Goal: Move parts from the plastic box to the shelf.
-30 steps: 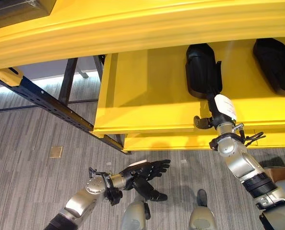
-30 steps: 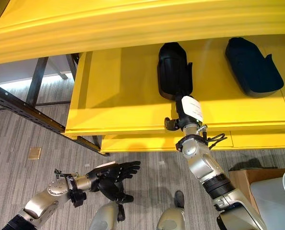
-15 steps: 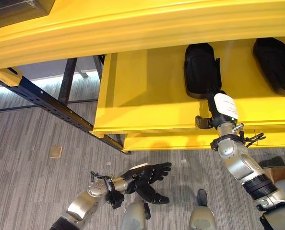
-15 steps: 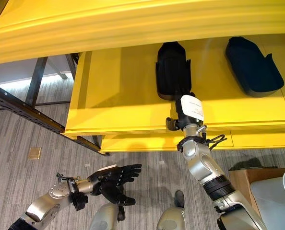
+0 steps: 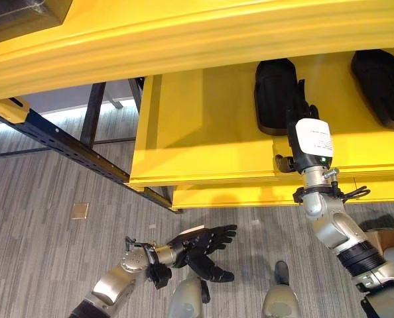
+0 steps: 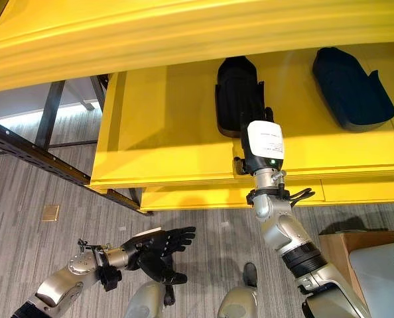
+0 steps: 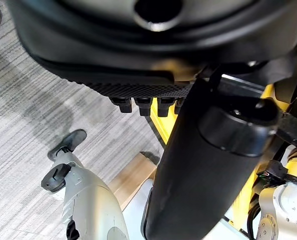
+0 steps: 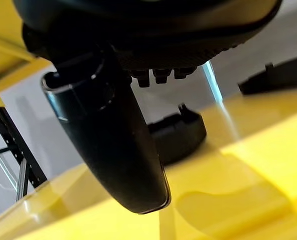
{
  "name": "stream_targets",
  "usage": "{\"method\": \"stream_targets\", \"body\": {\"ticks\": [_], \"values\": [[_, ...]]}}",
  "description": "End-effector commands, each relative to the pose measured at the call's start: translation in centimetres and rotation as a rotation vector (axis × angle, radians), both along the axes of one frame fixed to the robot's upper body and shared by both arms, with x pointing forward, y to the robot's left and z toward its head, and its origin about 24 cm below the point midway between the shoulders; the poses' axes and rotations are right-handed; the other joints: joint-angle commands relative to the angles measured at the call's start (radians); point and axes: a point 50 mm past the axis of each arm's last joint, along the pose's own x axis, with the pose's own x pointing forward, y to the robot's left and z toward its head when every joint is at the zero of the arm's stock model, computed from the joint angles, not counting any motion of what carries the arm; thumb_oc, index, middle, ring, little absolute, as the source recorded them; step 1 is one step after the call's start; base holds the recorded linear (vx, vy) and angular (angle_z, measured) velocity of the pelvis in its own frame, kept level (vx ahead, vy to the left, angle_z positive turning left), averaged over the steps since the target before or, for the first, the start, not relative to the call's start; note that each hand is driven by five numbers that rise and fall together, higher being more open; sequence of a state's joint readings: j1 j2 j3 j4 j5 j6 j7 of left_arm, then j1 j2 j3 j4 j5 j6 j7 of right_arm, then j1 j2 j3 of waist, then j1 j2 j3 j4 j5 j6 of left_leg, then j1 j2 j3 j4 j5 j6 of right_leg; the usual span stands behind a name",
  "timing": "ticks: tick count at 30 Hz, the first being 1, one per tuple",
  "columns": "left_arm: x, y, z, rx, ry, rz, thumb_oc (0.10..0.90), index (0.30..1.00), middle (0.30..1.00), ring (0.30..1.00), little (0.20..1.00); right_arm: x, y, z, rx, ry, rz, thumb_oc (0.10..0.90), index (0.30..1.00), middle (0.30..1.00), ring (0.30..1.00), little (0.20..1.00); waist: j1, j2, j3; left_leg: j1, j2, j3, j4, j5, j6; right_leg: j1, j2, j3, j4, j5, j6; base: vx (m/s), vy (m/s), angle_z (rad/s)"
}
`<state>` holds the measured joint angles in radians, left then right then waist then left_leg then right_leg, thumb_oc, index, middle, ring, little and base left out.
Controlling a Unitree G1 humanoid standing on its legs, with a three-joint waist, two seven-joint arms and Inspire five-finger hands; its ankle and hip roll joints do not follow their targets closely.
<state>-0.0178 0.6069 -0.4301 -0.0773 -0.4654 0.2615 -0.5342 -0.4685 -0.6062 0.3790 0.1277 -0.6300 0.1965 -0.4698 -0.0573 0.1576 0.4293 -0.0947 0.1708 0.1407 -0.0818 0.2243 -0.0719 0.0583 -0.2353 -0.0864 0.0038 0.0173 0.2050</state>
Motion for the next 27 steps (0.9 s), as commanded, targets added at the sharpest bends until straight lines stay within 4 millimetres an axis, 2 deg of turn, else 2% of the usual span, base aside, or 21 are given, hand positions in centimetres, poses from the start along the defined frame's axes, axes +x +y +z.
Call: {"method": "stream_targets", "body": {"ticks": [1, 4, 9, 18, 19, 20, 21, 25, 27], "values": [[0.6, -1.4, 2.3, -0.133, -0.104, -0.043, 0.9, 1.0, 1.0, 1.0, 1.0, -1.7, 1.9, 7.3, -0.047, -0.438, 0.135, 0.9, 1.0, 1.0, 1.0, 1.0, 0.006, -0.032, -0.047, 0.118, 0.08, 0.037, -0.002, -0.098, -0.043, -0.082, 0.015, -0.004, 0.106, -0.04, -0.097, 0.01, 0.034, -0.02], [0.5, -1.7, 2.1, -0.143, -0.1, -0.041, 0.9, 1.0, 1.0, 1.0, 1.0, -2.5, 2.6, 8.2, -0.036, -0.505, 0.197, 0.9, 1.0, 1.0, 1.0, 1.0, 0.003, -0.023, -0.053, 0.122, 0.077, 0.038, -0.004, -0.099, -0.044, -0.08, 0.013, -0.003, 0.104, -0.041, -0.097, 0.01, 0.05, -0.01], [0.4, -2.0, 2.0, -0.156, -0.099, -0.042, 0.9, 1.0, 1.0, 1.0, 1.0, -3.6, 3.7, 8.9, -0.021, -0.521, 0.294, 0.9, 1.0, 1.0, 1.0, 1.0, -0.002, -0.013, -0.062, 0.126, 0.071, 0.039, -0.005, -0.104, -0.044, -0.077, 0.008, 0.002, 0.097, -0.041, -0.095, 0.0, 0.038, 0.0], [0.1, -1.8, 1.7, -0.164, -0.084, -0.041, 0.9, 1.0, 1.0, 1.0, 1.0, -4.5, 5.5, 8.1, -0.001, -0.409, 0.47, 0.9, 1.0, 1.0, 1.0, 1.0, -0.006, -0.013, -0.082, 0.137, 0.07, 0.047, -0.005, -0.109, -0.044, -0.065, 0.005, 0.004, 0.084, -0.037, -0.093, 0.0, 0.008, 0.0], [0.0, -1.6, 1.6, -0.155, -0.081, -0.037, 0.9, 1.0, 1.0, 1.0, 1.0, -4.8, 5.8, 7.6, 0.025, -0.344, 0.521, 0.9, 1.0, 1.0, 1.0, 1.0, -0.009, -0.017, -0.087, 0.14, 0.072, 0.05, -0.005, -0.11, -0.046, -0.062, 0.004, 0.005, 0.078, -0.032, -0.09, 0.06, 0.011, 0.0], [-0.1, -1.1, 1.3, -0.137, -0.071, -0.025, 0.9, 1.0, 1.0, 1.0, 1.0, -5.1, 6.3, 6.6, 0.093, -0.2, 0.628, 0.9, 1.0, 1.0, 1.0, 1.0, -0.013, -0.03, -0.103, 0.148, 0.078, 0.058, -0.005, -0.113, -0.048, -0.051, 0.002, 0.004, 0.06, -0.022, -0.085, 0.07, -0.003, 0.0], [-0.2, -0.9, 1.2, -0.129, -0.065, -0.02, 0.9, 1.0, 1.0, 1.0, 1.0, -5.5, 6.5, 6.2, 0.117, -0.152, 0.679, 0.9, 1.0, 1.0, 1.0, 1.0, -0.015, -0.037, -0.111, 0.151, 0.08, 0.062, -0.005, -0.116, -0.048, -0.046, 0.001, 0.003, 0.05, -0.016, -0.082, 0.09, -0.021, -0.01], [-0.6, 0.3, 0.6, -0.09, -0.033, 0.011, 0.9, 1.0, 1.0, 1.0, 1.0, -7.4, 6.5, 5.7, 0.109, -0.068, 0.813, 0.9, 1.0, 1.0, 1.0, 1.0, -0.027, -0.069, -0.146, 0.164, 0.092, 0.079, -0.005, -0.127, -0.053, -0.028, -0.004, 0.001, -0.013, 0.026, -0.063, 0.07, -0.039, -0.04], [-0.9, 0.5, 0.4, -0.079, -0.026, 0.018, 0.9, 1.0, 1.0, 1.0, 1.0, -7.9, 6.3, 5.6, 0.106, -0.063, 0.824, 0.9, 1.0, 1.0, 1.0, 1.0, -0.03, -0.076, -0.156, 0.168, 0.096, 0.087, -0.005, -0.131, -0.054, -0.022, -0.006, -0.002, -0.034, 0.04, -0.057, 0.04, -0.025, -0.1]]}}
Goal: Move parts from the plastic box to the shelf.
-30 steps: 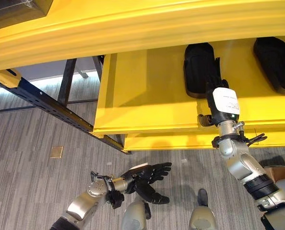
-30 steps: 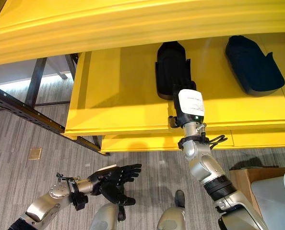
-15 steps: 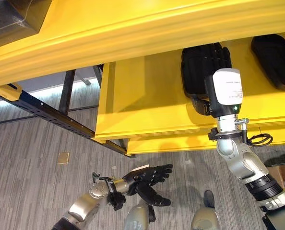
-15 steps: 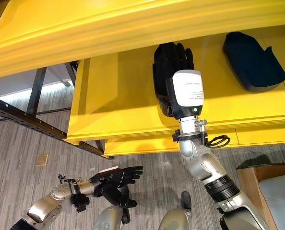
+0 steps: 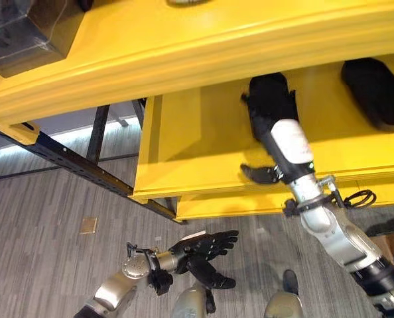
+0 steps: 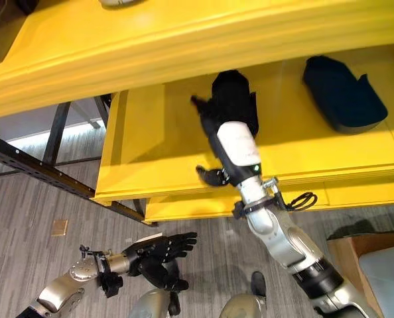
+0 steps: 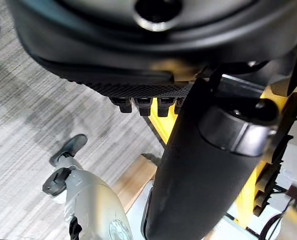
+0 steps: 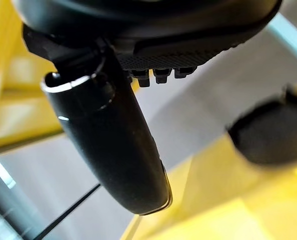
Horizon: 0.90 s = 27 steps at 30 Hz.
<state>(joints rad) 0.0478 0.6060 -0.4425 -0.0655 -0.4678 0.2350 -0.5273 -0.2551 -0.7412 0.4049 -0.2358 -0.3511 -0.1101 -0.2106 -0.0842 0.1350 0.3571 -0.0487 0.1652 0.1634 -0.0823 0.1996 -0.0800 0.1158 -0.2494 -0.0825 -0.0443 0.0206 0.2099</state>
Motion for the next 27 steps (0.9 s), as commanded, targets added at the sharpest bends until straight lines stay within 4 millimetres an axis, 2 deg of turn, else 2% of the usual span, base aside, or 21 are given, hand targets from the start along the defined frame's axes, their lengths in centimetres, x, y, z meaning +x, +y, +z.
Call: {"method": "stream_targets", "body": {"ticks": [1, 7, 15, 18, 19, 27], "values": [[0.4, 0.7, 1.5, -0.055, -0.074, 0.013, 0.9, 1.0, 1.0, 1.0, 1.0, -2.3, 1.9, 5.6, 0.097, -0.237, 0.239, 0.9, 1.0, 1.0, 1.0, 1.0, -0.008, -0.062, -0.091, 0.128, 0.107, 0.074, -0.005, -0.109, -0.049, -0.075, 0.007, -0.012, -0.001, 0.048, -0.057, 0.03, -0.021, -0.15], [0.1, 2.1, 0.9, -0.012, -0.077, 0.06, 0.9, 1.0, 1.0, 1.0, 1.0, -2.7, -1.1, 4.6, 0.096, -0.152, 0.138, 0.9, 1.0, 1.0, 1.0, 1.0, -0.034, -0.098, -0.121, 0.138, 0.121, 0.116, -0.005, -0.119, -0.057, -0.065, 0.017, -0.028, -0.043, 0.067, -0.041, 0.0, -0.02, -0.13], [0.3, 2.9, 1.4, -0.009, -0.097, 0.092, 0.9, 1.0, 1.0, 1.0, 1.0, -3.7, -3.2, 3.1, 0.16, -0.004, 0.103, 0.9, 1.0, 1.0, 1.0, 1.0, -0.073, -0.133, -0.152, 0.171, 0.126, 0.156, -0.005, -0.133, -0.054, -0.068, 0.035, -0.001, -0.043, 0.071, -0.038, 0.0, 0.003, -0.14], [0.3, 2.9, 1.5, -0.008, -0.098, 0.096, 0.9, 1.0, 1.0, 1.0, 1.0, -3.6, -3.9, 2.9, 0.21, -0.002, 0.059, 0.9, 1.0, 1.0, 1.0, 1.0, -0.078, -0.139, -0.158, 0.179, 0.128, 0.162, -0.005, -0.136, -0.053, -0.065, 0.039, 0.003, -0.043, 0.07, -0.04, 0.02, -0.005, -0.15], [0.3, 2.9, 1.5, -0.004, -0.099, 0.106, 0.9, 1.0, 1.0, 1.0, 1.0, -3.4, -4.9, 2.6, 0.265, -0.005, -0.003, 0.9, 1.0, 1.0, 1.0, 1.0, -0.085, -0.144, -0.166, 0.188, 0.128, 0.168, -0.005, -0.141, -0.051, -0.062, 0.045, 0.007, -0.043, 0.068, -0.041, 0.02, -0.001, -0.03], [0.4, 3.4, 1.8, -0.005, -0.105, 0.133, 0.9, 1.0, 1.0, 1.0, 1.0, -3.8, -8.1, 1.0, 0.389, -0.02, -0.235, 0.9, 1.0, 1.0, 1.0, 1.0, -0.115, -0.144, -0.177, 0.211, 0.123, 0.185, -0.005, -0.156, -0.044, -0.06, 0.049, 0.035, -0.043, 0.07, -0.04, 0.0, 0.017, -0.1]]}}
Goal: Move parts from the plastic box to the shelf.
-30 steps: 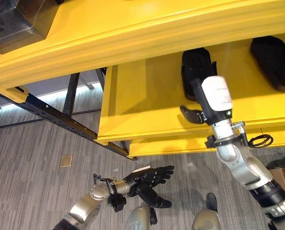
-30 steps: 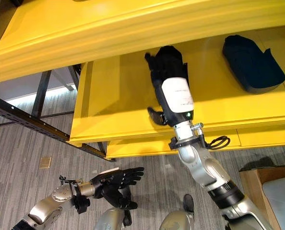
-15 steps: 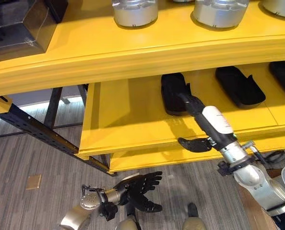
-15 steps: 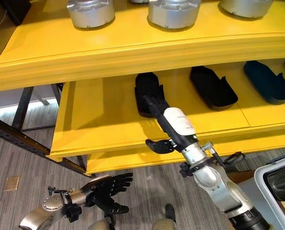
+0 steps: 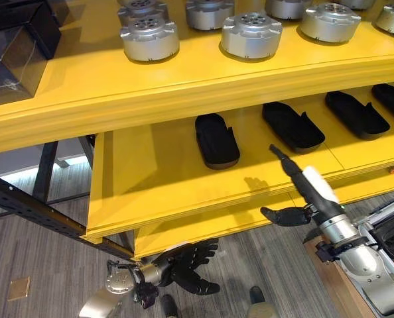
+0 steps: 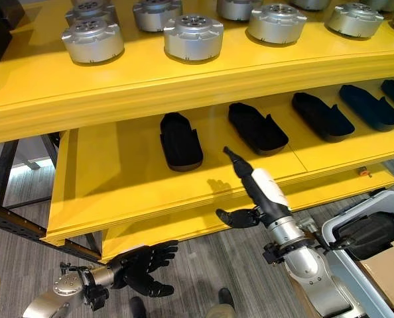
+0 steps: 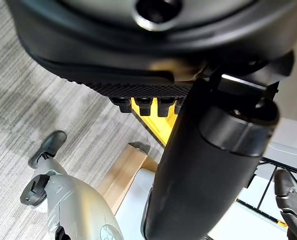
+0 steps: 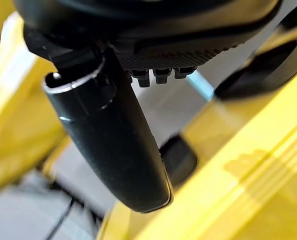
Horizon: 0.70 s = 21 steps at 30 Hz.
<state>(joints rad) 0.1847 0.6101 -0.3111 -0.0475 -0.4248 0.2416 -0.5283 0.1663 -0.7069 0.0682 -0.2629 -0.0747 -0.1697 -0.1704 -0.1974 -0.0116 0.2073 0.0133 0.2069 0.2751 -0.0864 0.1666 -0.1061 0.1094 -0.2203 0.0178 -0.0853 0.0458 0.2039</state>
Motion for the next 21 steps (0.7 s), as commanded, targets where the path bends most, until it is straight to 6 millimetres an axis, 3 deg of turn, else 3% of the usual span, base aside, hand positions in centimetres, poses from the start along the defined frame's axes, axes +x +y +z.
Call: {"method": "stream_targets", "body": {"ticks": [1, 8, 12, 18, 21], "values": [[2.3, -0.1, 3.3, -0.061, -0.173, -0.011, 0.9, 1.0, 1.0, 1.0, 1.0, 0.6, -0.4, 4.7, 0.053, -0.272, -0.037, 0.9, 1.0, 1.0, 1.0, 1.0, -0.003, 0.002, -0.028, 0.15, 0.081, 0.074, -0.001, -0.124, -0.017, -0.054, 0.019, -0.063, -0.002, 0.045, -0.034, 0.0, 0.027, -0.06], [2.2, 0.1, 3.3, -0.076, -0.152, 0.015, 0.9, 1.0, 1.0, 1.0, 1.0, 0.0, -2.0, 4.0, 0.052, -0.324, -0.231, 0.9, 1.0, 1.0, 1.0, 1.0, -0.029, 0.012, -0.032, 0.168, 0.074, 0.086, -0.001, -0.136, -0.011, -0.057, 0.018, -0.033, -0.002, 0.05, -0.03, 0.04, 0.02, -0.09], [1.8, -0.3, 3.0, -0.079, -0.15, 0.016, 0.9, 1.0, 1.0, 1.0, 1.0, -0.5, -4.0, 3.5, 0.143, -0.353, -0.409, 0.9, 1.0, 1.0, 1.0, 1.0, -0.043, 0.02, -0.028, 0.17, 0.074, 0.086, -0.001, -0.143, -0.011, -0.059, 0.019, -0.028, -0.002, 0.049, -0.031, 0.04, 0.032, -0.01], [1.2, -0.6, 1.6, -0.094, -0.05, 0.009, 0.9, 1.0, 1.0, 1.0, 1.0, -1.3, -6.9, 2.6, 0.064, -0.418, -0.691, 0.9, 1.0, 1.0, 1.0, 1.0, -0.071, 0.027, -0.029, 0.179, 0.074, 0.102, -0.001, -0.149, -0.011, -0.053, 0.021, -0.012, 0.001, 0.041, -0.031, 0.03, 0.038, -0.11], [1.2, -0.7, 1.9, -0.102, -0.048, -0.01, 0.9, 1.0, 1.0, 1.0, 1.0, -2.1, -8.9, 2.6, 0.048, -0.418, -0.8, 0.9, 1.0, 1.0, 1.0, 1.0, -0.082, 0.032, -0.022, 0.176, 0.071, 0.097, -0.001, -0.148, -0.007, -0.051, 0.022, -0.009, 0.014, 0.035, -0.034, 0.0, 0.054, -0.01]]}}
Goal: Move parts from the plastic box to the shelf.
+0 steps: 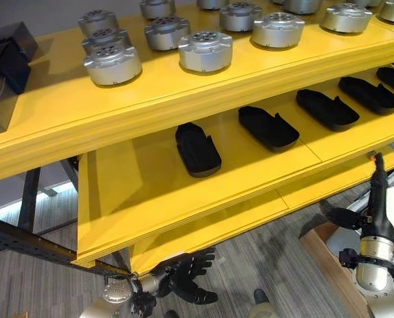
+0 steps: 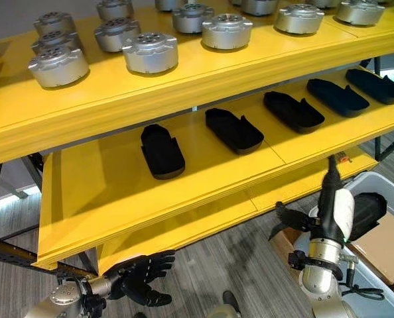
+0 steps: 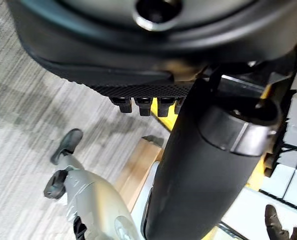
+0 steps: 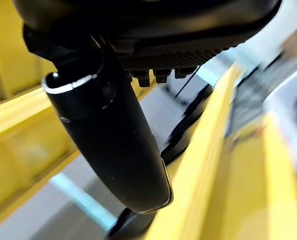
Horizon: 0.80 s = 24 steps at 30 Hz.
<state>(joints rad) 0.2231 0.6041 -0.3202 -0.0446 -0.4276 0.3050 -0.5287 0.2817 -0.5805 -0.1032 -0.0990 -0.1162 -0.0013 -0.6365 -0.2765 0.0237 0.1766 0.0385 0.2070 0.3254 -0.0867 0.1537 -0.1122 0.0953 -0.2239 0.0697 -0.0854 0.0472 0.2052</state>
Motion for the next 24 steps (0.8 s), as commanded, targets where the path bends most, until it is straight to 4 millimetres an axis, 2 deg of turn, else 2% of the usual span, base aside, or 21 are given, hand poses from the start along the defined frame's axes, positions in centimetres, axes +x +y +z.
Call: {"method": "stream_targets", "body": {"ticks": [1, 6, 10, 14, 17, 18, 20, 22, 23, 24], "values": [[2.7, -0.7, 3.2, -0.111, -0.154, -0.017, 0.9, 1.0, 1.0, 1.0, 1.0, 1.0, -1.7, 6.3, -0.12, -0.317, -0.088, 0.9, 1.0, 1.0, 1.0, 1.0, -0.004, -0.002, 0.01, 0.148, 0.071, 0.046, -0.001, -0.13, -0.001, -0.041, 0.027, -0.059, 0.017, 0.035, -0.038, -0.01, 0.044, -0.01], [2.4, -0.4, 3.3, -0.159, -0.094, 0.043, 0.9, 1.0, 1.0, 1.0, 1.0, 0.0, -2.7, 5.9, -0.115, -0.28, -0.13, 0.9, 1.0, 1.0, 1.0, 1.0, -0.005, 0.001, 0.013, 0.142, 0.066, 0.056, -0.001, -0.125, -0.003, -0.049, 0.04, -0.08, 0.041, 0.02, -0.046, 0.01, -0.008, -0.06], [1.6, -0.1, 1.5, -0.151, -0.045, 0.184, 0.9, 1.0, 1.0, 1.0, 1.0, 0.4, -2.7, 5.7, -0.086, -0.251, -0.08, 0.9, 1.0, 1.0, 1.0, 1.0, 0.004, -0.001, 0.021, 0.144, 0.084, 0.067, -0.001, -0.119, -0.015, -0.044, 0.048, -0.101, 0.033, 0.012, -0.059, 0.0, -0.2, -0.24], [1.5, -0.6, 1.2, -0.163, -0.115, 0.246, 0.9, 1.0, 1.0, 1.0, 1.0, 1.2, -2.4, 6.4, -0.088, -0.243, -0.027, 0.9, 1.0, 1.0, 1.0, 1.0, 0.021, -0.01, 0.027, 0.151, 0.101, 0.074, -0.001, -0.105, -0.022, -0.067, 0.069, -0.115, 0.065, -0.007, -0.085, -0.05, -0.173, -0.13], [2.1, -0.8, 1.4, -0.207, -0.158, 0.385, 0.9, 1.0, 1.0, 1.0, 1.0, 2.2, -2.1, 6.6, -0.1, -0.242, -0.026, 0.9, 1.0, 1.0, 1.0, 1.0, 0.055, -0.018, 0.043, 0.166, 0.08, 0.028, 0.007, -0.114, -0.014, -0.064, 0.084, -0.099, 0.067, -0.009, -0.103, -0.02, -0.081, -0.18], [2.2, -0.7, 1.4, -0.193, -0.182, 0.4, 0.9, 1.0, 1.0, 1.0, 1.0, 2.5, -2.0, 6.6, -0.096, -0.246, -0.032, 0.9, 1.0, 1.0, 1.0, 1.0, 0.075, -0.02, 0.047, 0.16, 0.063, -0.017, 0.024, -0.109, -0.009, -0.055, 0.095, -0.079, 0.052, -0.003, -0.106, 0.02, -0.056, -0.38], [2.2, -0.4, 1.5, -0.145, -0.236, 0.393, 0.9, 1.0, 1.0, 1.0, 1.0, 3.3, -1.7, 6.7, -0.072, -0.251, -0.003, 0.9, 1.0, 1.0, 1.0, 1.0, 0.12, -0.034, 0.057, 0.123, -0.002, -0.151, 0.061, -0.164, 0.025, -0.046, 0.116, -0.015, 0.034, 0.009, -0.107, 0.03, -0.037, -0.8], [2.1, -0.3, 1.5, -0.131, -0.253, 0.401, 0.9, 1.0, 1.0, 1.0, 1.0, 3.7, -1.5, 6.7, -0.067, -0.254, 0.015, 0.9, 1.0, 1.0, 1.0, 1.0, 0.139, -0.04, 0.063, 0.111, -0.037, -0.202, 0.074, -0.196, 0.045, -0.042, 0.121, 0.013, 0.032, 0.01, -0.103, 0.01, 0.023, -1.88], [2.0, -0.1, 1.8, -0.115, -0.281, 0.417, 0.9, 1.0, 1.0, 1.0, 1.0, 4.1, -1.3, 6.8, -0.047, -0.256, 0.027, 0.9, 1.0, 1.0, 1.0, 1.0, 0.159, -0.048, 0.068, 0.098, -0.075, -0.249, 0.082, -0.22, 0.068, -0.045, 0.128, 0.049, 0.031, 0.018, -0.099, -0.05, 0.192, -1.86], [2.1, 0.2, 2.0, -0.106, -0.285, 0.439, 0.9, 1.0, 1.0, 1.0, 1.0, 4.0, -1.1, 6.3, -0.022, -0.244, 0.021, 0.9, 1.0, 1.0, 1.0, 1.0, 0.152, -0.05, 0.066, 0.108, -0.092, -0.242, 0.08, -0.232, 0.079, -0.044, 0.124, 0.069, 0.018, 0.033, -0.087, -0.05, 0.19, -1.29]]}}
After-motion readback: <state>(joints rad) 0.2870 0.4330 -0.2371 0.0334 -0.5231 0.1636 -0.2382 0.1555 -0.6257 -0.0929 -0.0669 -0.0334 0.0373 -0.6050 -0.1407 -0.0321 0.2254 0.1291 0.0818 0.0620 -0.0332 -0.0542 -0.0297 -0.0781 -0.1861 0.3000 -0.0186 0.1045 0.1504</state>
